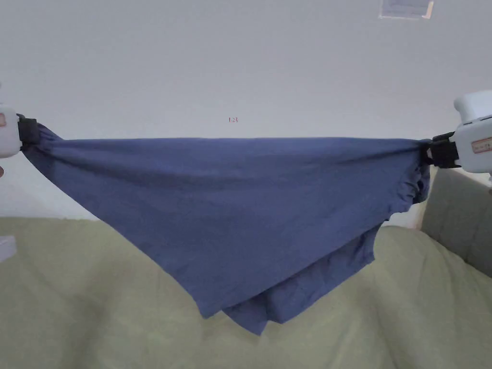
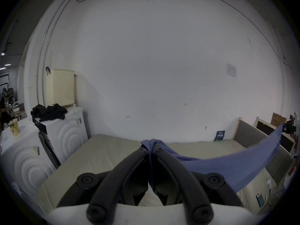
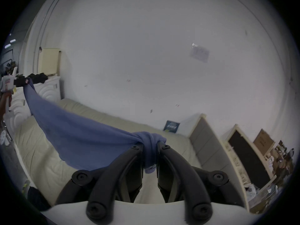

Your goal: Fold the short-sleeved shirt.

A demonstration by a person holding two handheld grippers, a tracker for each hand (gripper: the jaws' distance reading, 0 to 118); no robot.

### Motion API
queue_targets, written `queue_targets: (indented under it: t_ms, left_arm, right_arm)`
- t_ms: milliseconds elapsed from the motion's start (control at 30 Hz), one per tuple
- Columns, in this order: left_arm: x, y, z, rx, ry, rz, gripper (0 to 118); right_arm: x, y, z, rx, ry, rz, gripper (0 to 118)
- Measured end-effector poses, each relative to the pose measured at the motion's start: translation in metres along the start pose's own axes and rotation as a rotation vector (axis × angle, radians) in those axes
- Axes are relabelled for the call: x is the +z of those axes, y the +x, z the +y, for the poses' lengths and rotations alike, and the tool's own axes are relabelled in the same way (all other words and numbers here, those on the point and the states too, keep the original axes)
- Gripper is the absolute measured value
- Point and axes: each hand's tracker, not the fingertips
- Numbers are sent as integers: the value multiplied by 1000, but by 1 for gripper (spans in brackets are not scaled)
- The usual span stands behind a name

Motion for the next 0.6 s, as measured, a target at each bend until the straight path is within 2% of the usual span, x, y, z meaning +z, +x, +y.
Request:
queue_targets:
  t_ms: [67, 233, 367, 467, 600]
  left_arm:
    - [-2, 4, 10, -3, 19, 7, 0]
    - [-24, 7, 28, 10, 41, 18, 0]
    - [-43, 10, 32, 13, 52, 15, 0]
    - [-59, 16, 22, -22, 36, 21, 0]
    - [-86, 19, -11, -4, -10, 21, 0]
  right_arm:
    - [-4, 0, 13, -23, 14, 2, 16]
    - [-28, -8, 32, -18, 45, -37, 16]
    - [-44, -8, 36, -57, 69, -41, 16]
    - [-61, -7, 29, -73, 68, -35, 16]
    - [-92, -13, 2, -82, 36, -25, 16]
